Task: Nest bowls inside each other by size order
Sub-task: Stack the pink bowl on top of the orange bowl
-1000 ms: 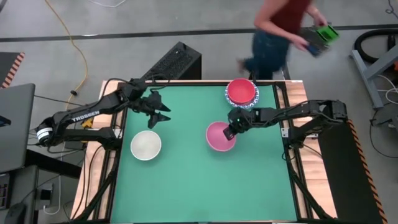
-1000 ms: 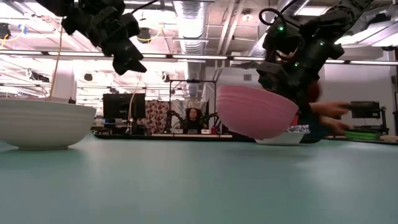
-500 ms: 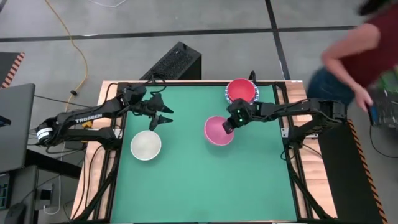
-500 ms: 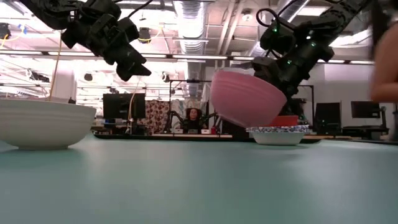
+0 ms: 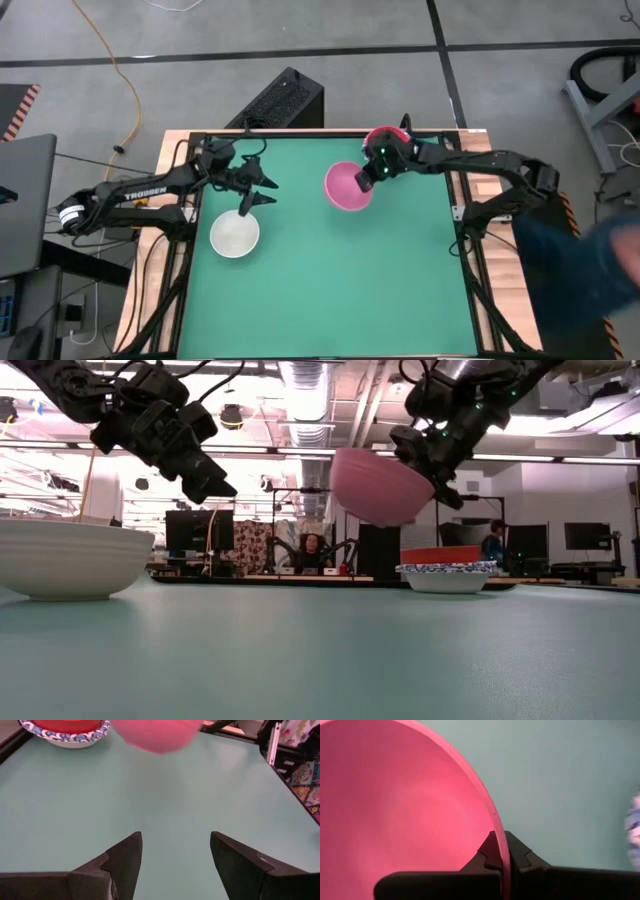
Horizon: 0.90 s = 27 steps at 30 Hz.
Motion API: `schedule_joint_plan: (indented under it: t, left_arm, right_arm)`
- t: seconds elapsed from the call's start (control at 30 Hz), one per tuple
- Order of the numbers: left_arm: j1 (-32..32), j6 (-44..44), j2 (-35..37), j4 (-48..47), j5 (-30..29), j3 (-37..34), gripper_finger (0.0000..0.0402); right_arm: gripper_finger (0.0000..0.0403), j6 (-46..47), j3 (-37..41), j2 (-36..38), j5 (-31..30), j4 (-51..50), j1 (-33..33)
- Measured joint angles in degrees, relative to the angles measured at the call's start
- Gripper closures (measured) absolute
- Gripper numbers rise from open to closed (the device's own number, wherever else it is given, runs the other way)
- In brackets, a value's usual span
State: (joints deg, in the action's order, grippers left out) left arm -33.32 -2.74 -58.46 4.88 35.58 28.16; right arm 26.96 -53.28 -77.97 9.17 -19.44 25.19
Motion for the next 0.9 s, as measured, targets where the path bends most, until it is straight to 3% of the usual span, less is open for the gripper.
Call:
schedule_joint_plan:
  t: [0.37,0.67,0.9]
  left_arm:
    - [0.0,0.35,0.0,3.31,0.14,-2.47,0.0178]
    - [0.0,0.33,0.0,3.49,0.15,-2.47,0.0178]
    - [0.0,0.22,0.0,3.89,0.09,-2.47,0.0178]
  right_arm:
    - [0.0393,-6.99,-10.61,0.02,-0.18,-11.05,12.4]
    - [0.0392,-9.24,-11.08,0.02,-0.28,-13.16,23.63]
    - [0.0392,-10.6,-11.08,-0.37,-0.24,-14.58,28.66]
